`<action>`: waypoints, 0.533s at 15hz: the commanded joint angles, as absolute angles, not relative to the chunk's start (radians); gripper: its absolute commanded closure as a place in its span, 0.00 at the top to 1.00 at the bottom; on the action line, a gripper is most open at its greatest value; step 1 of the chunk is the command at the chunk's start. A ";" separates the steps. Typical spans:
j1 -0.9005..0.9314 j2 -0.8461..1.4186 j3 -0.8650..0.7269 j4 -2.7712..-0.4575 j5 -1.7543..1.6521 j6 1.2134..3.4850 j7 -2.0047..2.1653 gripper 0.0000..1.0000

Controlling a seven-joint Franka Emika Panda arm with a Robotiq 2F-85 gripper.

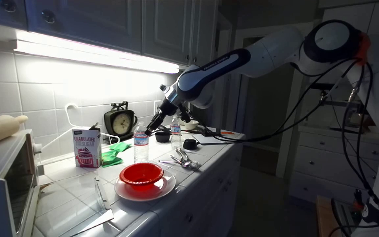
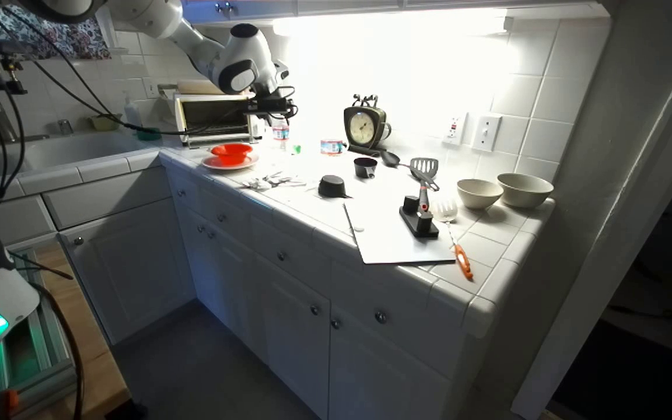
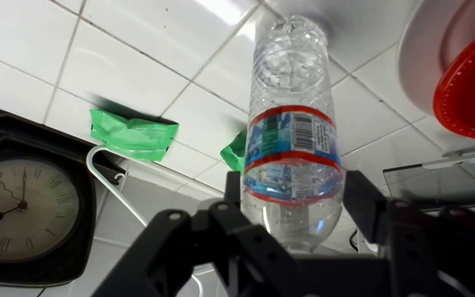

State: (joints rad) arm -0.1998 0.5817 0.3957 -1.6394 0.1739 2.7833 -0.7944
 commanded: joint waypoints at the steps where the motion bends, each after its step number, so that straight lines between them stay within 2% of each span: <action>1: -0.187 0.606 0.386 -1.601 0.170 2.773 -0.820 0.98; 8: -0.188 0.675 0.423 -1.538 0.177 2.774 -0.898 1.00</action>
State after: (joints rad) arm -0.1936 0.6175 0.4063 -1.6040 0.1736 2.7834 -0.8477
